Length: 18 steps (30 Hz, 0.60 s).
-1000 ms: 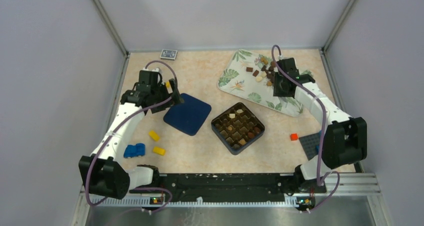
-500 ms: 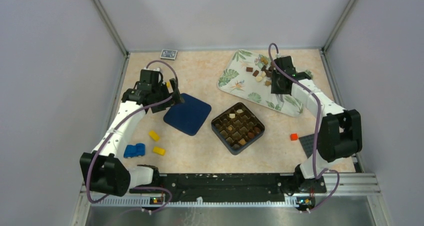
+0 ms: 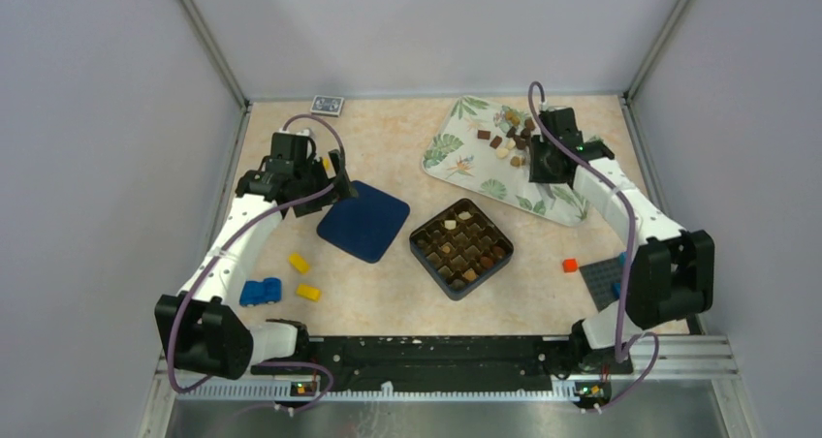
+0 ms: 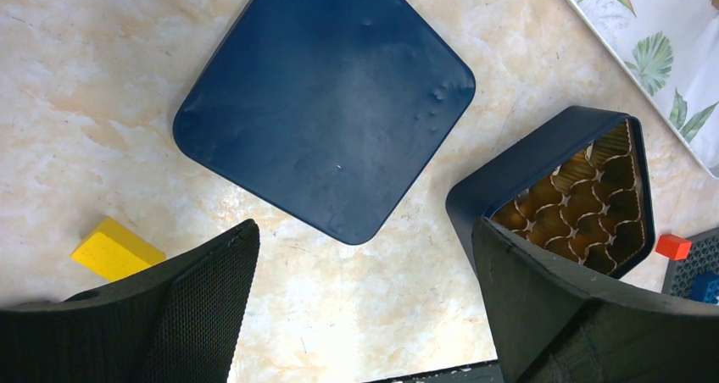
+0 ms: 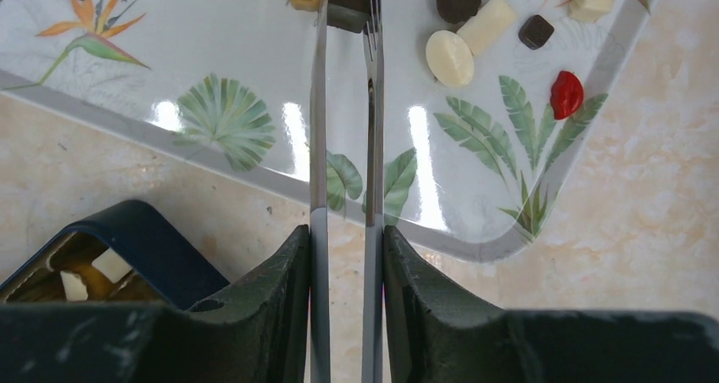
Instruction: Pack the chocolate
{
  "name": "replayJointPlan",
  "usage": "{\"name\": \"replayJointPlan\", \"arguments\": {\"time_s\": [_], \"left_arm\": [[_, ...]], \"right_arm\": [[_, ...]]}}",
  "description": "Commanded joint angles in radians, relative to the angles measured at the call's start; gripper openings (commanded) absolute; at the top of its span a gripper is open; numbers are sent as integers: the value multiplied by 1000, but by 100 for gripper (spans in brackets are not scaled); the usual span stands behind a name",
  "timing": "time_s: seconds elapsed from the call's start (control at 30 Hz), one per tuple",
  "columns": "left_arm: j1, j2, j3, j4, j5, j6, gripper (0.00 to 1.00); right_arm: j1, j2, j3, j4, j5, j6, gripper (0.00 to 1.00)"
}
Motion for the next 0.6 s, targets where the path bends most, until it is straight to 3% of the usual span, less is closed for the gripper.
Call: {"name": "replayJointPlan", "arguments": {"time_s": [0.0, 0.23, 0.57], "left_arm": [[5, 5, 37, 39, 11, 3, 99], [5, 15, 37, 44, 6, 6, 99], [5, 0, 17, 47, -16, 6, 99]], "right_arm": [[-11, -155, 21, -42, -24, -32, 14], [64, -318, 1, -153, -110, -13, 14], [481, -375, 28, -395, -63, -9, 14]]}}
